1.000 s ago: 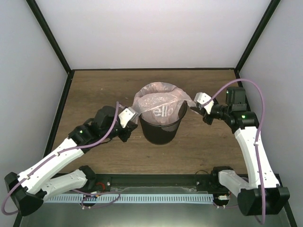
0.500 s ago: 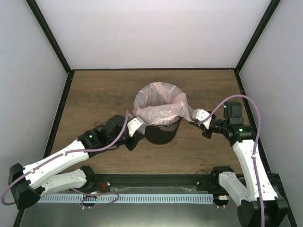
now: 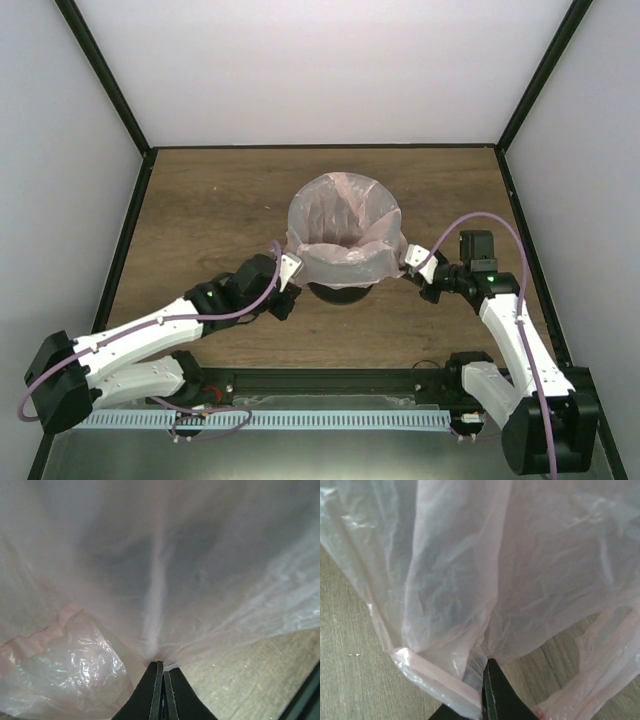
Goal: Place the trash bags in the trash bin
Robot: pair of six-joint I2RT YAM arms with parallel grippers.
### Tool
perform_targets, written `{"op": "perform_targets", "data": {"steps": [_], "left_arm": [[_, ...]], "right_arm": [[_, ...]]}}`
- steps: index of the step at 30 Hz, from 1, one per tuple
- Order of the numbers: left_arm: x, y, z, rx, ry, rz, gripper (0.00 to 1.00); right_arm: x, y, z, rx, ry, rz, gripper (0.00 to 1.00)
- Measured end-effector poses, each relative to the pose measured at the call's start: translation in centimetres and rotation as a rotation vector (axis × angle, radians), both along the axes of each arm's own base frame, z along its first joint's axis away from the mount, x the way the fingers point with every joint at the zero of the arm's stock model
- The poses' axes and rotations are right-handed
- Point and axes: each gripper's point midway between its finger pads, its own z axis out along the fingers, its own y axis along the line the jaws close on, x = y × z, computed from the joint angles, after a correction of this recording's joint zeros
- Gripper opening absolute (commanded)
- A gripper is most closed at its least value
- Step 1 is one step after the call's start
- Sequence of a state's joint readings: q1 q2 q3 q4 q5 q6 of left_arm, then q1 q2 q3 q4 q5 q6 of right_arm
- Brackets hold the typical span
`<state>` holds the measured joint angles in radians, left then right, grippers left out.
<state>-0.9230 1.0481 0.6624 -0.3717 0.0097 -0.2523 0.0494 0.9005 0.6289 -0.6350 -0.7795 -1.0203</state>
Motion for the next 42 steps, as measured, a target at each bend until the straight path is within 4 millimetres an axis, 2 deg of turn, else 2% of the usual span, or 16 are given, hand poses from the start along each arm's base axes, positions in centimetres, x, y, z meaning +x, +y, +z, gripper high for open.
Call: {"op": "perform_targets", "data": {"steps": [7,14,16,17,21,23,27,32,36,40,42], "left_arm": [[0.8,1.0,-1.7,0.002,-0.003,0.097,0.04],[0.7,1.0,-3.2,-0.014,0.032,0.127,0.04],[0.5,1.2,-3.2,-0.031,0.037,0.134,0.06],[0.4,1.3,-3.0,-0.043,0.035,0.139,0.1],[-0.1,1.7,-1.1,-0.118,0.011,0.146,0.4],[-0.3,1.9,0.4,-0.17,0.002,0.154,0.51],[-1.1,2.2,2.8,-0.231,-0.002,0.143,0.61],[-1.3,3.1,7.1,-0.302,-0.033,0.173,0.71],[0.0,5.1,10.0,-0.346,-0.08,0.308,0.76],[1.6,6.9,11.1,-0.366,-0.108,0.433,0.76],[2.6,7.8,10.8,-0.359,-0.104,0.49,0.76]], "right_arm": [[0.5,-0.2,-1.8,-0.015,0.002,-0.016,0.01],[0.6,-0.4,-2.9,-0.025,0.023,-0.029,0.05],[0.5,-0.5,-2.9,-0.026,0.025,-0.033,0.1],[0.4,-0.5,-2.8,-0.025,0.025,-0.035,0.16],[-0.3,-0.5,-2.1,-0.018,0.021,-0.044,0.45],[-1.0,-0.5,-1.8,-0.018,0.029,-0.043,0.54],[-2.1,-0.6,-0.3,-0.021,0.05,-0.04,0.64],[-3.3,-0.3,3.9,0.001,0.029,-0.028,0.65],[-3.2,-0.2,6.9,0.038,0.03,-0.056,0.59],[-1.4,-0.3,8.8,0.079,0.084,-0.111,0.56],[0.1,-0.6,9.3,0.101,0.123,-0.152,0.63]]}}
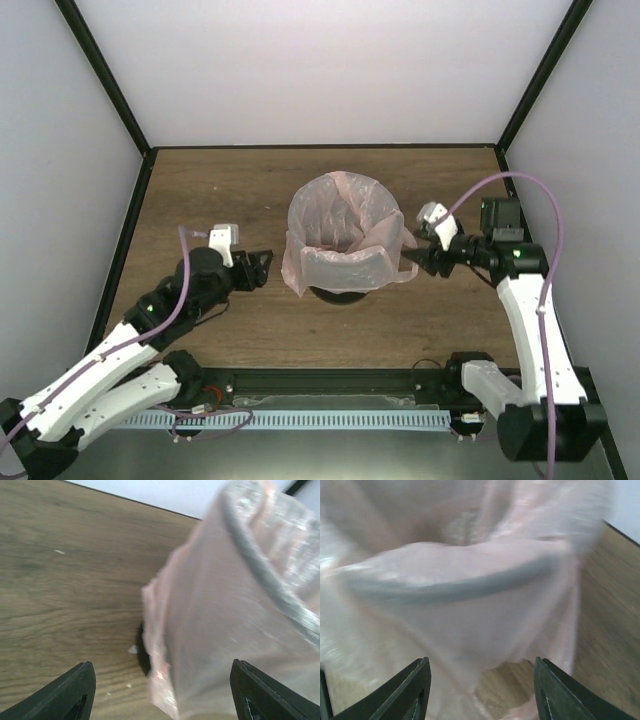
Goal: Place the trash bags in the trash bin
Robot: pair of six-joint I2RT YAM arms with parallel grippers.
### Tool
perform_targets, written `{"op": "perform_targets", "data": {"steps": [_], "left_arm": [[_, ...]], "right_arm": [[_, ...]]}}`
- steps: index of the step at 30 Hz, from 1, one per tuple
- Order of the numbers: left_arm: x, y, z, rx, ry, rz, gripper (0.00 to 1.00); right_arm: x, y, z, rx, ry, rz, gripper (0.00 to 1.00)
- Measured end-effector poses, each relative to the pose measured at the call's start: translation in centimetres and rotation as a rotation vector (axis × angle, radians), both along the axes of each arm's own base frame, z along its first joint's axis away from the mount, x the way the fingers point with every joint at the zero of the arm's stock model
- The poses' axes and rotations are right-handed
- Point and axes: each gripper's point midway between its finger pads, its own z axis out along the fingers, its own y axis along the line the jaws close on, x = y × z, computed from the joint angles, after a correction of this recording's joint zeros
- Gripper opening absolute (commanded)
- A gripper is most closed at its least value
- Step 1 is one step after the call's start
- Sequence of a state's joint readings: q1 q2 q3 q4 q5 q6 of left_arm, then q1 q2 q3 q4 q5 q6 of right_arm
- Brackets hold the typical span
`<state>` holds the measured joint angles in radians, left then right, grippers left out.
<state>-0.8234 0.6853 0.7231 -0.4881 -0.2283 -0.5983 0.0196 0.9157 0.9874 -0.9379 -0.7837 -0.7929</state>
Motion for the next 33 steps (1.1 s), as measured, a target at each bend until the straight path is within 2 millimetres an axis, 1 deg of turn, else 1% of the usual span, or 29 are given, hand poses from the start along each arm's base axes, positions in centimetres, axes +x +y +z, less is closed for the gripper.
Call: {"op": "perform_targets", "data": {"steps": [1,2,5,6,8,10,12,13,14,16,19,21,22,23,27,30,32,33], "left_arm": [[0.6,0.5,-0.3,0.005,0.011,0.028,0.75],[1.4,1.0,-0.8,0.007,0.029,0.057,0.75],[3.1,1.5,-2.4,-0.011,0.068,0.097,0.74],[3.5,1.5,-3.2,-0.02,0.084,0.096,0.74],[4.1,1.1,-4.9,-0.024,0.125,0.085,0.73],[4.7,0.3,-6.6,-0.032,0.166,0.055,0.73],[4.9,-0.8,-7.8,-0.05,0.197,0.004,0.73],[5.0,-1.7,-8.1,-0.062,0.209,-0.036,0.73],[5.0,-2.1,-8.2,-0.068,0.211,-0.055,0.72],[5.3,-3.6,-8.5,-0.081,0.218,-0.12,0.69],[5.9,-4.9,-9.7,-0.072,0.245,-0.17,0.63],[6.2,-5.4,-10.5,-0.069,0.263,-0.185,0.61],[6.4,-5.7,-11.0,-0.068,0.274,-0.193,0.59],[6.4,-5.8,-11.4,-0.067,0.283,-0.194,0.55],[6.9,-6.5,-12.6,-0.076,0.302,-0.212,0.35],[7.2,-7.0,-13.2,-0.087,0.305,-0.223,0.18],[7.3,-7.2,-13.7,-0.093,0.313,-0.228,0.06],[7.3,-7.3,-14.0,-0.094,0.316,-0.228,0.04]], "right_arm": [[1.2,-0.5,0.1,0.015,0.027,-0.037,0.68],[2.4,-1.1,0.1,0.03,0.05,-0.083,0.7],[6.0,-3.7,-0.9,0.059,0.112,-0.252,0.72],[7.0,-4.4,-1.4,0.065,0.132,-0.296,0.73],[8.2,-5.3,-2.5,0.073,0.165,-0.346,0.74],[8.7,-5.4,-4.0,0.082,0.207,-0.356,0.74],[8.6,-5.1,-5.4,0.093,0.256,-0.343,0.75],[8.6,-4.9,-6.2,0.097,0.281,-0.329,0.75],[8.5,-4.8,-6.7,0.099,0.294,-0.315,0.75],[8.4,-4.4,-7.6,0.1,0.32,-0.284,0.75],[8.4,-3.8,-8.6,0.097,0.34,-0.249,0.73],[8.4,-3.5,-9.3,0.093,0.356,-0.236,0.68],[8.5,-3.3,-9.7,0.091,0.367,-0.231,0.65],[8.7,-3.3,-10.1,0.09,0.375,-0.23,0.59],[9.5,-3.3,-12.0,0.089,0.422,-0.238,0.36],[9.8,-3.4,-13.3,0.086,0.453,-0.242,0.15],[9.9,-3.4,-14.0,0.092,0.477,-0.25,0.07],[9.9,-3.4,-14.3,0.096,0.485,-0.255,0.05]]}}
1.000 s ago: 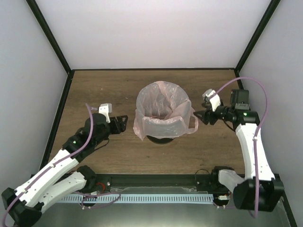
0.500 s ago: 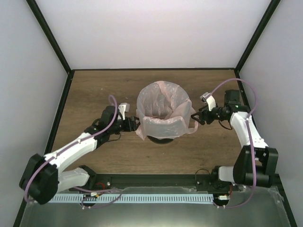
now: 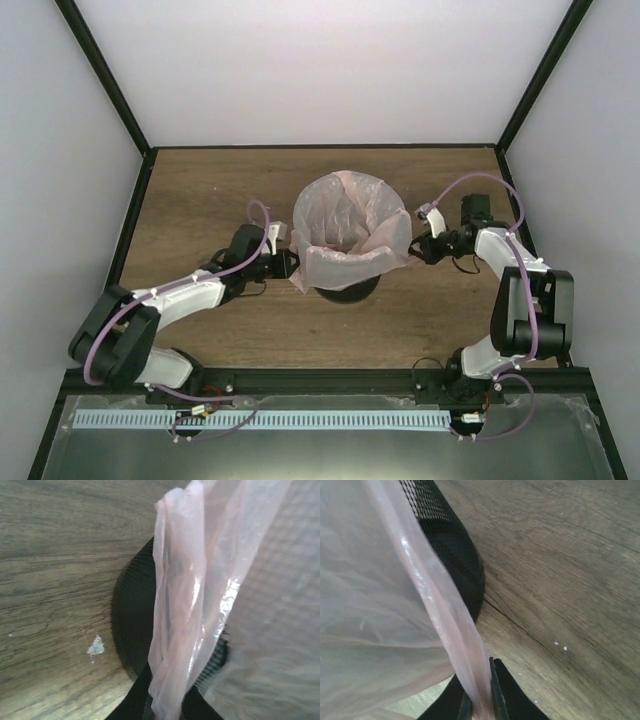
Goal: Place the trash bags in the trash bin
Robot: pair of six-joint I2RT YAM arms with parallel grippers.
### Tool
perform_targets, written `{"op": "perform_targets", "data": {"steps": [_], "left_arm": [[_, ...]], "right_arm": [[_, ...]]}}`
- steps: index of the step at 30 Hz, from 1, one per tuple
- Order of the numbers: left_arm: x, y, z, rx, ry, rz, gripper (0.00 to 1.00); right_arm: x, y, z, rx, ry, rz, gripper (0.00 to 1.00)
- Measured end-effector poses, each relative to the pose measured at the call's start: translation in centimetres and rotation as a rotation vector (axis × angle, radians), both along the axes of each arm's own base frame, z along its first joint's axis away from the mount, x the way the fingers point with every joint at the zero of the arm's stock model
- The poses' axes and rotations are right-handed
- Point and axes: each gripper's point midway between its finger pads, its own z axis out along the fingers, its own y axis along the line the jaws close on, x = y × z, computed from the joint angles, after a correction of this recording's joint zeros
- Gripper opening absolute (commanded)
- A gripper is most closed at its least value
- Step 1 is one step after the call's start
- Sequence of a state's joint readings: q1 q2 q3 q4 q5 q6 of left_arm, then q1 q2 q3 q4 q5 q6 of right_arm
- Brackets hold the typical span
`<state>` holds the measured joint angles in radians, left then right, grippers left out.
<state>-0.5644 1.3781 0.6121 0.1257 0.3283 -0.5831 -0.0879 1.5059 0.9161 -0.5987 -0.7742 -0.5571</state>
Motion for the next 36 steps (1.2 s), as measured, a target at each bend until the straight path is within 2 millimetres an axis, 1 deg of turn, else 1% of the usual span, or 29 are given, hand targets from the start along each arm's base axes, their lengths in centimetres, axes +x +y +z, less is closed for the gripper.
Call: {"op": "perform_targets", "data": {"steps": [2,3,6,8,11,12,14,16,17,19,20,21,22,24,25,27,28,31,34,36], "left_arm": [[0.1,0.0,-0.9,0.006,0.017,0.007,0.04],[0.1,0.0,-1.5,0.014,0.03,0.01,0.04],[0.2,0.3,-4.2,0.053,0.084,0.025,0.04],[0.0,0.6,-6.1,0.083,0.124,0.035,0.04],[-0.7,1.2,-8.2,0.114,0.177,0.051,0.04],[-0.9,1.3,-8.6,0.12,0.189,0.055,0.04],[-0.8,1.4,-8.7,0.117,0.191,0.063,0.04],[-0.7,1.5,-8.7,0.117,0.19,0.068,0.04],[-0.7,1.5,-8.7,0.119,0.189,0.073,0.04],[-0.7,1.6,-8.7,0.123,0.187,0.077,0.04],[-0.7,1.7,-8.6,0.125,0.186,0.078,0.07],[-0.8,1.8,-8.4,0.127,0.186,0.079,0.12],[-0.8,1.9,-8.1,0.129,0.182,0.079,0.19],[-0.9,2.1,-7.4,0.133,0.17,0.079,0.38],[-1.0,2.2,-6.8,0.133,0.162,0.08,0.44],[-1.3,2.5,-5.5,0.137,0.137,0.072,0.54],[-1.4,2.6,-4.8,0.138,0.127,0.07,0.57],[-1.8,3.2,-1.6,0.135,0.063,0.066,0.63],[-1.9,4.0,2.1,0.118,-0.016,0.08,0.65],[-1.9,4.6,4.5,0.118,-0.068,0.09,0.65]], "right_arm": [[0.0,0.0,-0.5,0.001,0.004,-0.007,0.01],[0.0,-0.1,-0.8,-0.001,0.008,-0.013,0.01],[0.1,-0.5,-2.0,-0.026,0.014,-0.036,0.01],[0.6,-1.1,-3.3,-0.065,0.029,-0.059,0.01],[1.2,-2.2,-5.8,-0.132,0.069,-0.092,0.01],[1.2,-2.6,-6.6,-0.152,0.085,-0.101,0.01],[0.9,-3.0,-7.9,-0.182,0.115,-0.111,0.02],[0.7,-3.3,-8.5,-0.199,0.132,-0.117,0.06],[0.6,-3.3,-8.6,-0.203,0.133,-0.119,0.08],[0.6,-3.4,-8.6,-0.207,0.134,-0.12,0.19],[0.6,-3.3,-8.6,-0.204,0.136,-0.119,0.23],[0.5,-3.3,-8.5,-0.204,0.132,-0.111,0.27],[0.4,-3.3,-8.4,-0.206,0.131,-0.109,0.32],[0.1,-3.3,-8.1,-0.207,0.136,-0.105,0.45],[-0.1,-3.3,-7.7,-0.209,0.133,-0.101,0.5],[-0.5,-3.3,-6.2,-0.221,0.097,-0.088,0.58],[-0.6,-3.3,-5.3,-0.227,0.073,-0.084,0.61],[-1.1,-3.7,-1.6,-0.271,-0.051,-0.063,0.67],[-1.6,-4.1,1.9,-0.31,-0.162,-0.049,0.68],[-1.5,-4.5,3.9,-0.324,-0.203,-0.049,0.67]]}}
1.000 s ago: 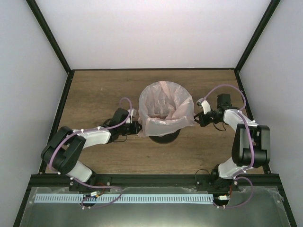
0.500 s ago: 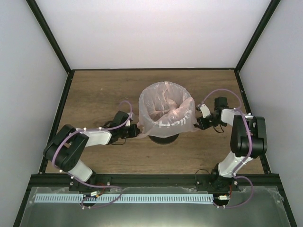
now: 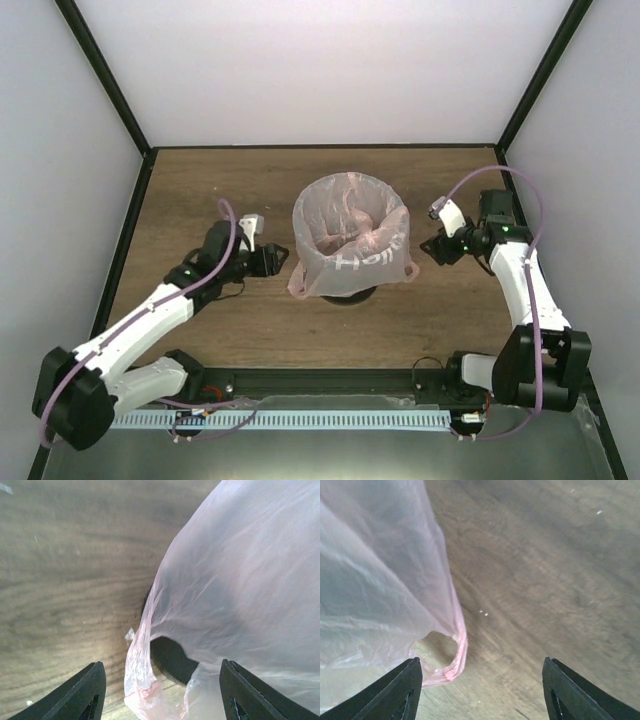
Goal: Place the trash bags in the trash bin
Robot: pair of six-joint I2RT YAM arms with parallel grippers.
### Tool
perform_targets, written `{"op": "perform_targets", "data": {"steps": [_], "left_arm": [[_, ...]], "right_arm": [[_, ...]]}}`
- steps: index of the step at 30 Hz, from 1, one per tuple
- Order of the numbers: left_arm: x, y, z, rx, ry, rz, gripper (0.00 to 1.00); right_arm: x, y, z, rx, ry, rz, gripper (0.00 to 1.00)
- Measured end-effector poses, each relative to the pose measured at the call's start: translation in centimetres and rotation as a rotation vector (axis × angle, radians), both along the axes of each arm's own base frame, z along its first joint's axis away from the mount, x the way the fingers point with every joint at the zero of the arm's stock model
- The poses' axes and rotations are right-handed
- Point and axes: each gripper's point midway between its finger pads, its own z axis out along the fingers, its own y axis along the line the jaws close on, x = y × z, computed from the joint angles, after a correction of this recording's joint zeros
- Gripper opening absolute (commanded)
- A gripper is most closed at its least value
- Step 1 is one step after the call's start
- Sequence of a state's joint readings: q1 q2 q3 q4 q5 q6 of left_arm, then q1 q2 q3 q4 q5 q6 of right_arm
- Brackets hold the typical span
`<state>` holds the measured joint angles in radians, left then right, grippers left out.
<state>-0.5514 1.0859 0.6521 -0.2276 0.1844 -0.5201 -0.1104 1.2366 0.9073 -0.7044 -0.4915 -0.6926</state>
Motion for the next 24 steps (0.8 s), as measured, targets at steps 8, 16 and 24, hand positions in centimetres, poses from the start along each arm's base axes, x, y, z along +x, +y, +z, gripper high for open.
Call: {"op": "perform_targets", "data": {"steps": [8,16,24], "left_arm": [[0.9,1.0,10.6,0.047,-0.176,-0.006,0.72],[-0.9,-0.2,18.5,0.069,-0.236,-0.176,0.68],[-0.8,-0.5,19.6,0.165,-0.19,-0.252,0.69]], "right_arm": [[2.1,-0.3,2.7,0.028,-0.014,-0.002,0.62],[2.5,4.1,1.7,0.097,0.048,0.091,0.59],[-3.8,14.4,1.2,0.151,0.081,0.457,0.59]]}}
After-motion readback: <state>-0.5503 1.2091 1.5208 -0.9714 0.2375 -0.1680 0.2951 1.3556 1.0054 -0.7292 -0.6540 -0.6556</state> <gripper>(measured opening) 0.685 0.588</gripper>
